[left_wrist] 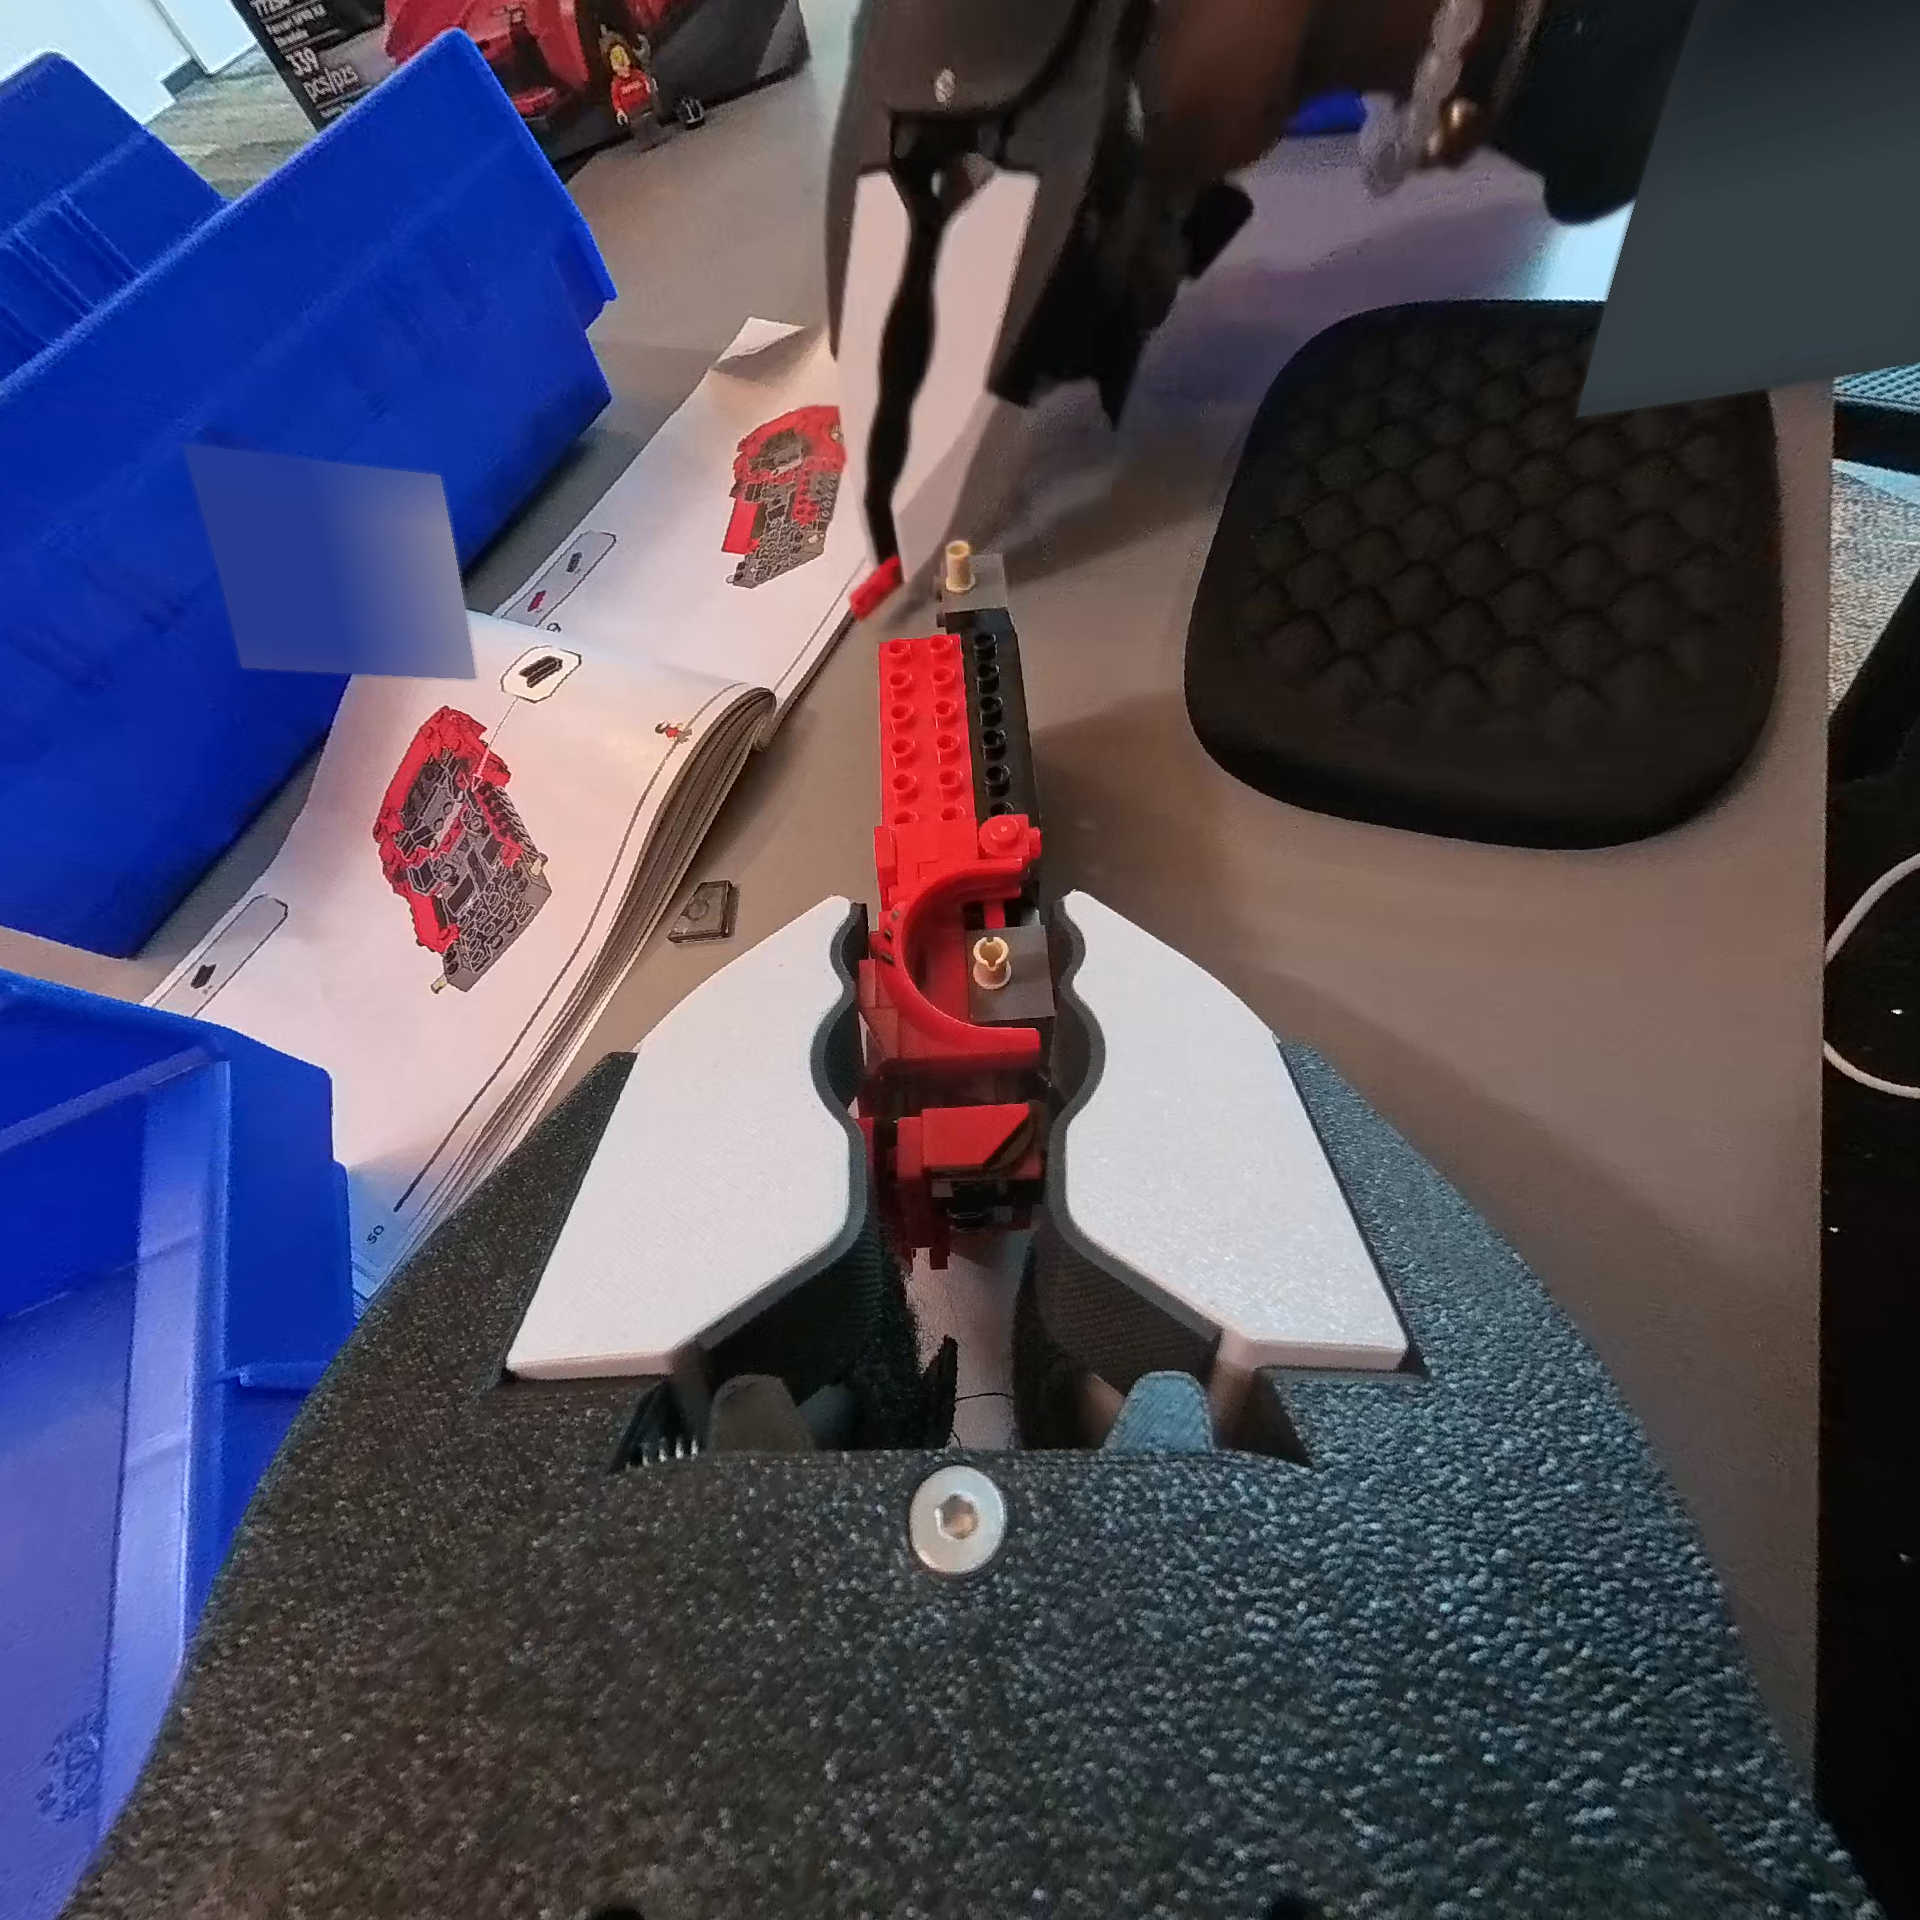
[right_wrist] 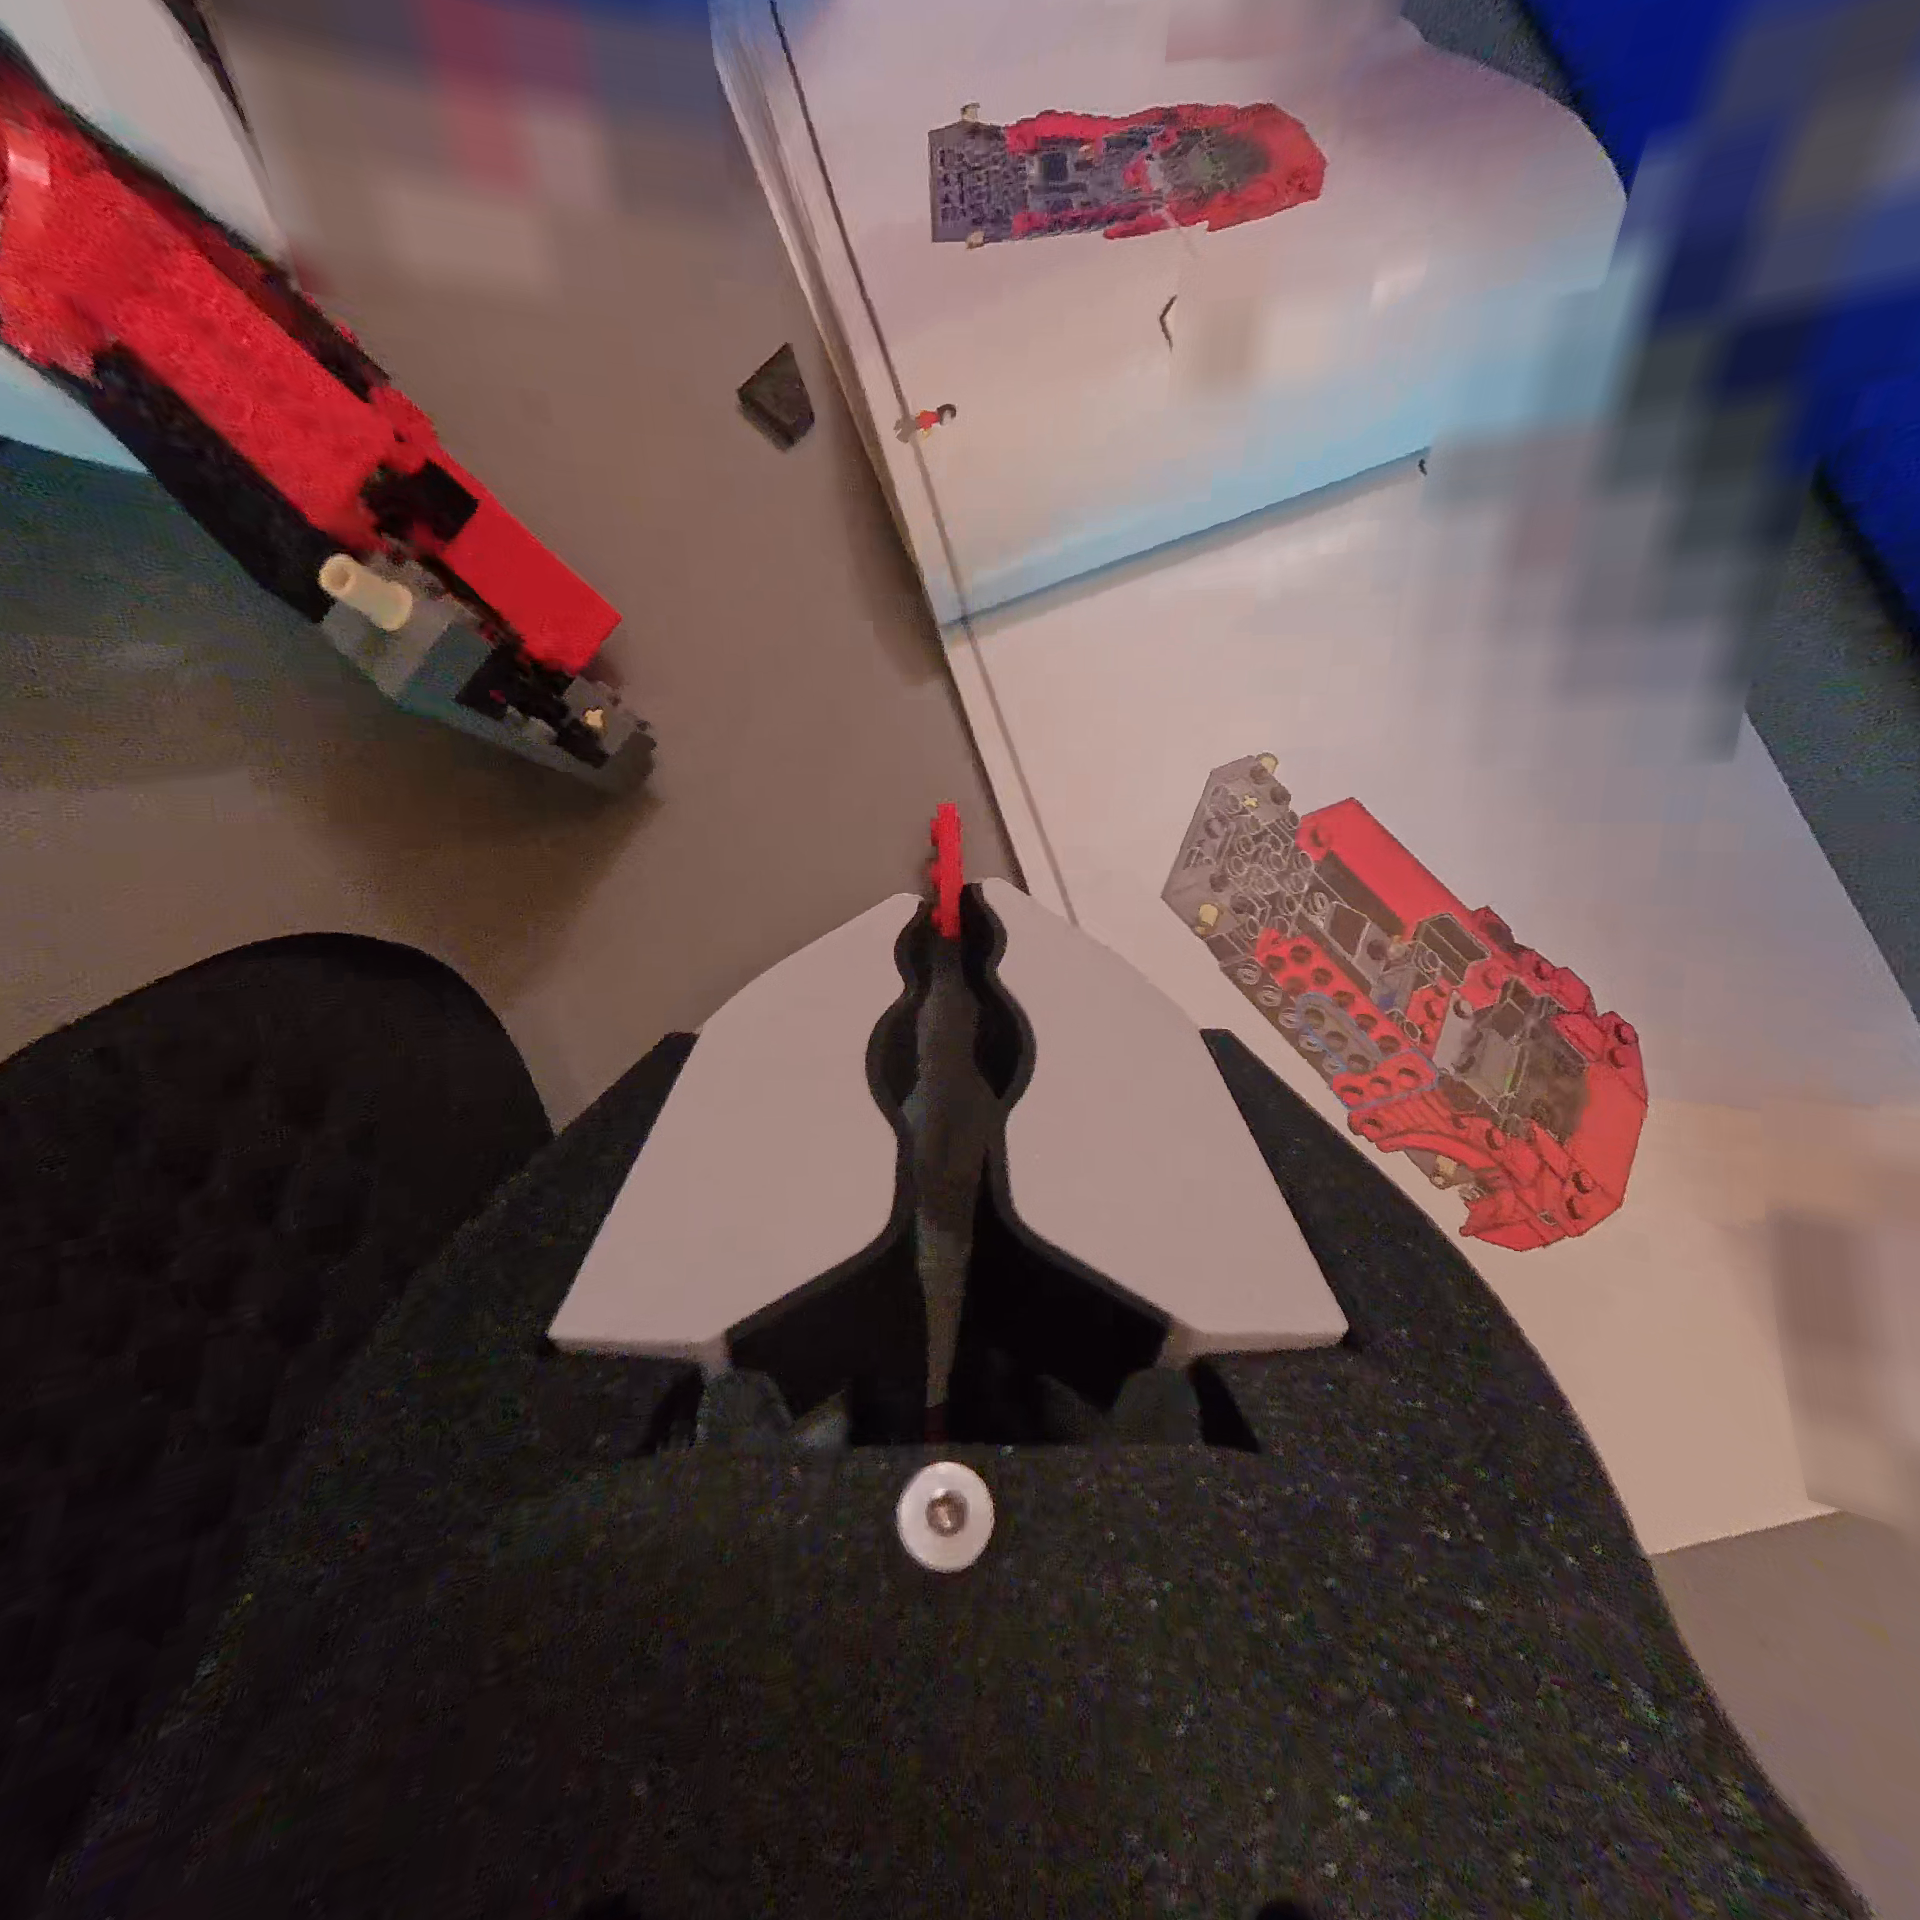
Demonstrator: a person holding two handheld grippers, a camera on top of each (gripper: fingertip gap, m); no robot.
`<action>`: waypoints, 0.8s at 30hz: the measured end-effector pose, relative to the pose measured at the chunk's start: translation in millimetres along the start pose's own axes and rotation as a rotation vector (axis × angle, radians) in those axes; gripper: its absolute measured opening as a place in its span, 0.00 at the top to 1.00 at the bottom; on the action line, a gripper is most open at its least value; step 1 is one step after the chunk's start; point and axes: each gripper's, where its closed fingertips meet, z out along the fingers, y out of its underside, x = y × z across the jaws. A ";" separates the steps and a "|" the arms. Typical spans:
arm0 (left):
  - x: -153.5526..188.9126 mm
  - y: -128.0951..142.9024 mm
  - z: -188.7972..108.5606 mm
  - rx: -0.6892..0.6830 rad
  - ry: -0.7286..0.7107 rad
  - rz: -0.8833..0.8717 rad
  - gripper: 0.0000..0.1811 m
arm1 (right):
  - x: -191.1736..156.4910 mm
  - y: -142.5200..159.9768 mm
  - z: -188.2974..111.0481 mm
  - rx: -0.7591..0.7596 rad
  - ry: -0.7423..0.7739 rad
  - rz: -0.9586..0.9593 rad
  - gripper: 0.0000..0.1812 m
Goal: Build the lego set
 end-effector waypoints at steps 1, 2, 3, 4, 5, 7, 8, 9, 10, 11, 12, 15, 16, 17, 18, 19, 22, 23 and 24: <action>0.1 0.1 0.0 0.000 0.000 0.001 0.82 | 3.7 -1.0 -3.8 -0.025 -0.024 0.045 0.97; 0.1 0.0 0.1 0.000 0.000 0.001 0.82 | 7.5 -0.9 -7.7 -0.065 -0.062 0.106 0.97; 0.1 0.1 0.1 0.000 0.001 0.000 0.82 | 10.4 -1.6 -11.1 -0.102 -0.111 0.181 0.97; 0.1 0.0 0.1 0.000 0.001 -0.001 0.82 | 13.3 -3.7 -13.2 -0.125 -0.160 0.258 0.97; 0.0 0.0 0.2 -0.001 0.001 -0.001 0.82 | 15.4 -5.1 -13.7 -0.145 -0.205 0.329 0.97; 0.0 0.0 0.2 -0.001 0.000 0.000 0.82 | 19.7 0.9 -10.0 -0.218 -0.244 0.423 0.97; 0.0 0.0 0.2 -0.001 0.000 -0.001 0.82 | 24.2 4.5 -6.8 -0.240 -0.227 0.434 0.97; 0.0 0.0 0.2 -0.001 0.001 -0.001 0.82 | 24.7 4.9 -5.3 -0.245 -0.232 0.449 0.97; 0.0 0.0 0.1 -0.001 0.001 -0.001 0.82 | 25.2 4.0 -5.4 -0.242 -0.236 0.464 0.97; 0.1 0.0 0.2 0.000 0.002 -0.001 0.82 | 27.6 4.5 -6.1 -0.243 -0.219 0.466 0.97; 0.0 0.0 0.2 0.000 0.003 -0.002 0.82 | 29.5 4.7 -7.2 -0.243 -0.205 0.460 0.96; 0.1 0.0 0.3 0.000 0.007 -0.003 0.82 | 32.8 5.1 -10.6 -0.244 -0.175 0.442 0.92; 0.1 0.0 0.3 0.000 0.007 -0.004 0.82 | 35.8 5.6 -11.8 -0.245 -0.149 0.426 0.91; 0.1 0.0 0.3 0.001 0.007 -0.004 0.82 | 41.2 6.6 -13.1 -0.247 -0.106 0.401 0.91; 0.1 0.0 0.3 0.001 0.007 -0.004 0.82 | 48.3 7.0 -14.5 -0.243 -0.049 0.357 0.90; 0.1 -0.1 0.3 0.001 0.007 -0.004 0.82 | 52.5 4.7 -15.9 -0.224 -0.006 0.290 0.91; 0.2 -0.1 0.3 0.001 0.005 -0.001 0.82 | 37.5 -9.1 -16.9 -0.127 0.005 0.028 0.91; 0.3 0.0 0.3 0.001 0.004 -0.001 0.82 | 32.7 -9.5 -16.1 -0.118 0.030 -0.053 0.91; 0.2 0.0 0.4 0.001 0.004 -0.001 0.82 | 28.5 -7.6 -14.8 -0.123 0.057 -0.129 0.91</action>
